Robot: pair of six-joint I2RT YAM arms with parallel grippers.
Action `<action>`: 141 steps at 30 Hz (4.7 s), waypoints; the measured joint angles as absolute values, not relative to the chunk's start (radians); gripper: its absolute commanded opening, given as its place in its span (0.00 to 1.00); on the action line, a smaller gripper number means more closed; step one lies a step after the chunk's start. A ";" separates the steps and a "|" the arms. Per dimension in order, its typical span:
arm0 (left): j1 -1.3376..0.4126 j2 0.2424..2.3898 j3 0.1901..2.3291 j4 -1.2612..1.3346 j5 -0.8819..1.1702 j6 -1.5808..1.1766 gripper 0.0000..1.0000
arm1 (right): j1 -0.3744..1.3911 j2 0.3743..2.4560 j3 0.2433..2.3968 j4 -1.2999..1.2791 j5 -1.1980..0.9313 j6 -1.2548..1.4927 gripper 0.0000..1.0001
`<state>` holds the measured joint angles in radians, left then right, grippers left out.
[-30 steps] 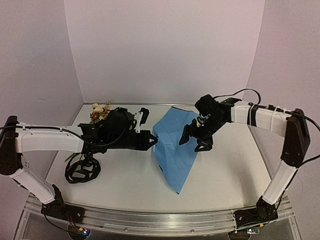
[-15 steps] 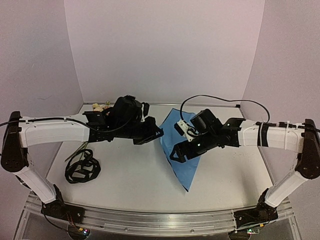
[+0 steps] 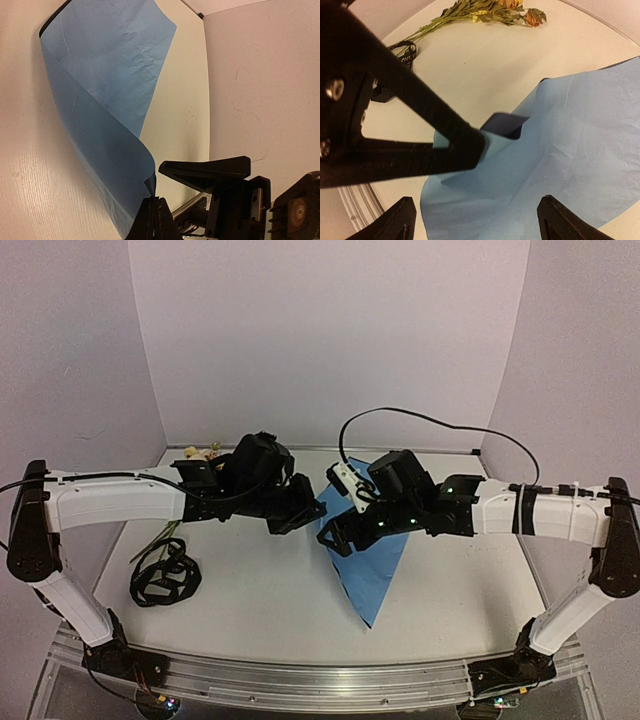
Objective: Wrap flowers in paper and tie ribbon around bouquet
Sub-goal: Pass from the left arm to the right, then unfold the folded wrapping paper at the center of the board.
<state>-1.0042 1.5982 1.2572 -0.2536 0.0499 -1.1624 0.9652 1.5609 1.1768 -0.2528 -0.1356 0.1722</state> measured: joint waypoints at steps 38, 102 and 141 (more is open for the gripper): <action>-0.816 1.368 0.917 -0.209 0.020 -1.232 0.87 | 0.976 1.637 1.336 -0.444 0.046 0.256 0.00; -0.819 1.881 0.907 0.363 0.386 -1.251 0.87 | 1.040 1.272 1.063 -0.334 0.625 0.471 0.00; -0.791 1.820 0.614 0.792 0.361 -1.679 0.00 | 1.051 1.548 1.481 -0.348 0.499 0.494 0.00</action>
